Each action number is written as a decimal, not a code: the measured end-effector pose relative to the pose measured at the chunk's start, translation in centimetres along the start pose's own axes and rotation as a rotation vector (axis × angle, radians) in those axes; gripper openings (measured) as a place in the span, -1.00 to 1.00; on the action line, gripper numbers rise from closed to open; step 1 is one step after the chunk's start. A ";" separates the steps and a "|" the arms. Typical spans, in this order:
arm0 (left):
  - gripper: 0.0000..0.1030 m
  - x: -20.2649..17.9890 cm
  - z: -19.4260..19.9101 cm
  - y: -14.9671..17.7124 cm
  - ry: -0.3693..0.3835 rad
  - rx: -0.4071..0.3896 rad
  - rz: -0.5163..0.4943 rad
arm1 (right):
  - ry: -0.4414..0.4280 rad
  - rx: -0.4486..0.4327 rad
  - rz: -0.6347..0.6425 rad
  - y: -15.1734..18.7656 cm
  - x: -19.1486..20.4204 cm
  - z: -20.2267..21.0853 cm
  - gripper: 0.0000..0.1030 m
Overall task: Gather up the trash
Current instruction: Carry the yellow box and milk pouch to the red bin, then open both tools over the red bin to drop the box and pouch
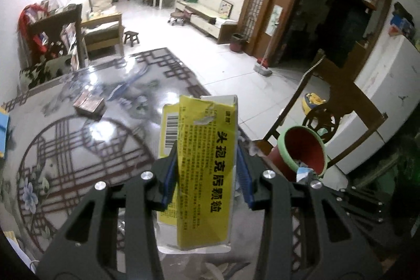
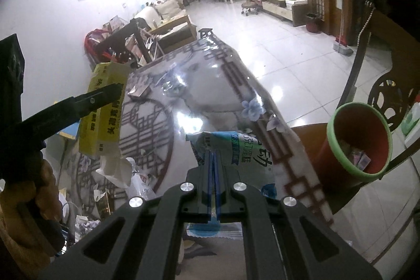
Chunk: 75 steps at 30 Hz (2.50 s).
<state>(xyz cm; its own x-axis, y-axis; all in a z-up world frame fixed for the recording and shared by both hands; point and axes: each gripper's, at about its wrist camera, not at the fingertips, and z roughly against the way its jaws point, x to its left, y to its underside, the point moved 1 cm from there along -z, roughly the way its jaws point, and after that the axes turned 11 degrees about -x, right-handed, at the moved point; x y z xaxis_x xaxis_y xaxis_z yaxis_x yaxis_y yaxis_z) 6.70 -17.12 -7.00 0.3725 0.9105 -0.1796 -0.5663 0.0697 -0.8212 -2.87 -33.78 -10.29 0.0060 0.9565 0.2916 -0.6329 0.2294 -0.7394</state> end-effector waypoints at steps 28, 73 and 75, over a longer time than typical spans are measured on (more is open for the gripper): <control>-0.24 -7.2 -6.3 1.3 0.042 0.091 -0.027 | 0.051 0.001 -0.004 -3.3 -7.2 -0.6 -0.96; -0.24 -31.1 -28.1 0.9 0.371 0.327 -0.228 | 0.367 0.019 -0.277 -5.0 -34.8 -4.1 -0.89; -0.13 -31.2 -28.1 0.9 0.370 0.332 -0.239 | 0.383 0.015 -0.278 -4.9 -35.2 -4.1 -0.80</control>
<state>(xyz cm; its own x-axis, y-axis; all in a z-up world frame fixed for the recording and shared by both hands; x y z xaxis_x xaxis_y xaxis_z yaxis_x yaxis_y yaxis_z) 15.24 -56.91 -17.41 0.7188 0.6538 -0.2362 -0.6134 0.4366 -0.6581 3.24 -67.84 -19.41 0.4601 0.8575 0.2303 -0.5777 0.4861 -0.6558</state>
